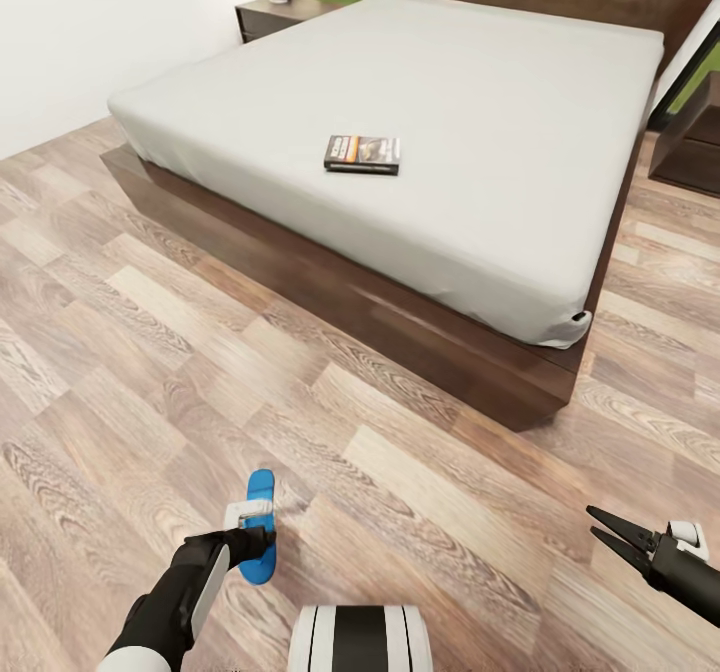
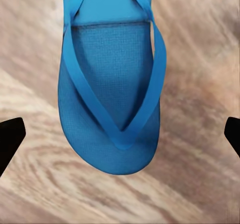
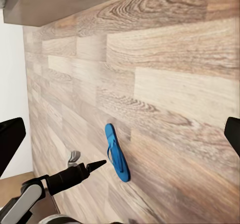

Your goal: In the bedroom, move the book from the bed onto either nightstand, and place the two sandals side by side next to the bed.

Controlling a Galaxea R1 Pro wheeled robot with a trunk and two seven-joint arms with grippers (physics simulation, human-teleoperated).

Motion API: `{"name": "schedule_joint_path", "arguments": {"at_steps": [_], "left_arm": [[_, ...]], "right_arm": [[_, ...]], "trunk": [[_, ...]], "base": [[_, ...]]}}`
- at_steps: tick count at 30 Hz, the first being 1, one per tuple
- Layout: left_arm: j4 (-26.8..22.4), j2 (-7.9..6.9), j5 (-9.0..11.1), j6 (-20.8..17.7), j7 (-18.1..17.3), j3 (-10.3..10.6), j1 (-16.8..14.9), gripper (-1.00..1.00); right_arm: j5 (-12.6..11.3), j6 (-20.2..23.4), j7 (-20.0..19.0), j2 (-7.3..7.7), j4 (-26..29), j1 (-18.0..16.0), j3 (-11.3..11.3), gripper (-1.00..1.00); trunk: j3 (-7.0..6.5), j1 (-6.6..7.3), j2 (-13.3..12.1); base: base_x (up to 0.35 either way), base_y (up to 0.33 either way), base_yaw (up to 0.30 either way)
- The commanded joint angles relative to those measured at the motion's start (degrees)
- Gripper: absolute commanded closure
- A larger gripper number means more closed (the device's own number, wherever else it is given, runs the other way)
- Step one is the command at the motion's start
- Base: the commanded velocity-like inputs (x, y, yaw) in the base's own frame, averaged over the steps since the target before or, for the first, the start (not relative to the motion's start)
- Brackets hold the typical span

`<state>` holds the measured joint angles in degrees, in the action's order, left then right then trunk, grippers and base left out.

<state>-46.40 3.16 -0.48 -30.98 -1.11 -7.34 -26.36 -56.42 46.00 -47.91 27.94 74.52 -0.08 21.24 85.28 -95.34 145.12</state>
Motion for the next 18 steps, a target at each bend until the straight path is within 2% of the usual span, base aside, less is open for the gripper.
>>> {"name": "schedule_joint_path", "arguments": {"at_steps": [1,18], "left_arm": [[-0.1,0.06,0.0,-0.3,-0.1,-0.2,0.0,-1.0],[-0.1,0.0,0.0,-0.3,-0.1,-0.2,0.0,-1.0]], "right_arm": [[-0.2,0.3,0.0,0.01,0.0,0.0,0.0,-1.0],[-0.2,0.3,0.0,0.01,0.0,0.0,0.0,-1.0]], "trunk": [[0.26,-0.02,0.0],[4.03,-0.45,0.3]], "base": [[0.0,0.0,0.0],[0.0,0.0,0.0]]}}
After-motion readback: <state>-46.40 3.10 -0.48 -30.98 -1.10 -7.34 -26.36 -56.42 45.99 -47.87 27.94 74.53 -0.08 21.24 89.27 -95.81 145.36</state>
